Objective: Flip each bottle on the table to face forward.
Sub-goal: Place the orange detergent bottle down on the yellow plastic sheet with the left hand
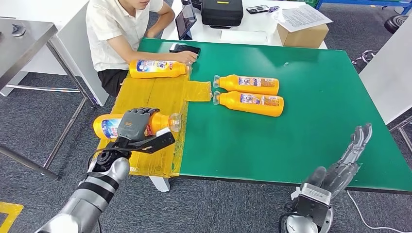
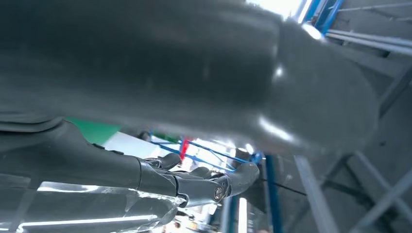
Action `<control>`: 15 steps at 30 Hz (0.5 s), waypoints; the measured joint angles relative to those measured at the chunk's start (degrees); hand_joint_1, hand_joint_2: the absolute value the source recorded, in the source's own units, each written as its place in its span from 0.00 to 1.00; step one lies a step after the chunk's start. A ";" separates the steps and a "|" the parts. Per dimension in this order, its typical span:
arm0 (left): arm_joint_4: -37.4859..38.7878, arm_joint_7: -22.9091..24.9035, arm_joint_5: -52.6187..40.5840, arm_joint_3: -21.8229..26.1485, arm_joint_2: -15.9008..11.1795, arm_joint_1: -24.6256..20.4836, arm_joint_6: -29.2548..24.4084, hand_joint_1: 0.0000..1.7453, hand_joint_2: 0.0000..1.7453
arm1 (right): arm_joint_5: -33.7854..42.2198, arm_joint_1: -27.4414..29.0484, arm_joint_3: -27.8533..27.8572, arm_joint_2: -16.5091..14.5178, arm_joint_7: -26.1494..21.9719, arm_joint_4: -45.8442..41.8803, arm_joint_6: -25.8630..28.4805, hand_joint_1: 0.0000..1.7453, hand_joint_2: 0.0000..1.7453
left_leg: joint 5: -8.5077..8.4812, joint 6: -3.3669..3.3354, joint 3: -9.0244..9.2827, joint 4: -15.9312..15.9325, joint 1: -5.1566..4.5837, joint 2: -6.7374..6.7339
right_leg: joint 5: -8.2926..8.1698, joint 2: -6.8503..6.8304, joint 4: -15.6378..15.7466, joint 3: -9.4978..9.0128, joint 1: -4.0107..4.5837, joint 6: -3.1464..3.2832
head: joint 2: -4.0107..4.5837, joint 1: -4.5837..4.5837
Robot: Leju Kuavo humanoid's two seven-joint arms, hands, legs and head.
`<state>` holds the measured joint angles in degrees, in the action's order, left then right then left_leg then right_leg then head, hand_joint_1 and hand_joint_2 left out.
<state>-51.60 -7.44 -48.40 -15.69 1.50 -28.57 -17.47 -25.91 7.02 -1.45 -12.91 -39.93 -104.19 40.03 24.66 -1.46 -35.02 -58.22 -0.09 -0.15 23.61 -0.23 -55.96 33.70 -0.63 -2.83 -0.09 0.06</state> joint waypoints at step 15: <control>18.70 -5.93 17.88 4.73 1.54 -10.94 21.68 0.00 1.00 | 3.31 -0.35 -3.58 1.23 -0.02 2.36 -0.03 0.00 0.00 | 0.01 0.02 0.28 0.01 0.00 0.17 | 0.07 -0.17 0.00 -0.38 -0.01 0.02 | 0.00 0.01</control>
<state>-32.90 -13.37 -30.52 -10.96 3.04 -39.51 4.21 -22.60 6.67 -5.03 -11.67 -39.95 -101.83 40.00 24.67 -1.44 -34.74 -58.21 -0.10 0.03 23.68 -0.40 -55.97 33.32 -0.63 -2.82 -0.09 0.07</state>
